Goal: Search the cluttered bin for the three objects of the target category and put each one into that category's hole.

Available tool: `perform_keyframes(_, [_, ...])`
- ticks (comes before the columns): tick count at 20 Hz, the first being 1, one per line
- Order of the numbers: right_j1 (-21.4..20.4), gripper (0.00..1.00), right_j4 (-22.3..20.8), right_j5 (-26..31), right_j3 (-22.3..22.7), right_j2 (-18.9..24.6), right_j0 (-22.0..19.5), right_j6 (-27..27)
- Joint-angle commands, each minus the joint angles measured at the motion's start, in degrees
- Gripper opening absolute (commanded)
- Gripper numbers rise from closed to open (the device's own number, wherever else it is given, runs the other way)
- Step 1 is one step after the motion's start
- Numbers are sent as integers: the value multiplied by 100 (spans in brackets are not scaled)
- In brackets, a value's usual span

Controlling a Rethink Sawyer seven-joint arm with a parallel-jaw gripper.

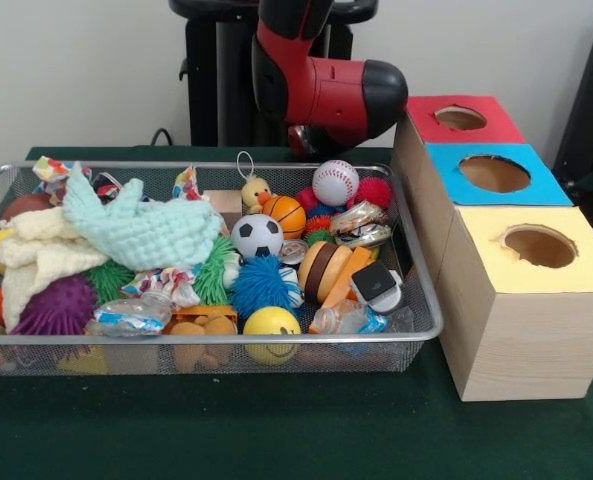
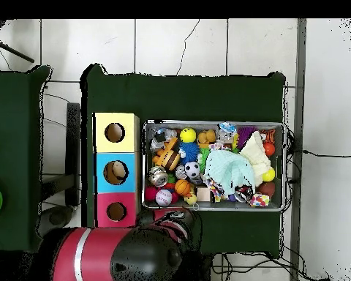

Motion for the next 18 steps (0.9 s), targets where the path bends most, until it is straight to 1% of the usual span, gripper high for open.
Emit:
perform_keyframes(1, [477, 0, 861, 275, -989, 583, 77, 1639])
perform_keyframes(9, [651, 0, 995, 699, -1070, 528, 108, 1688])
perform_keyframes(14, [694, 0, 998, 644, -1066, 528, 100, 1675])
perform_keyframes(16, [682, 0, 961, 463, -1060, 530, 106, 1634])
perform_keyframes(18, [591, 0, 829, -266, -930, 560, 101, 1567])
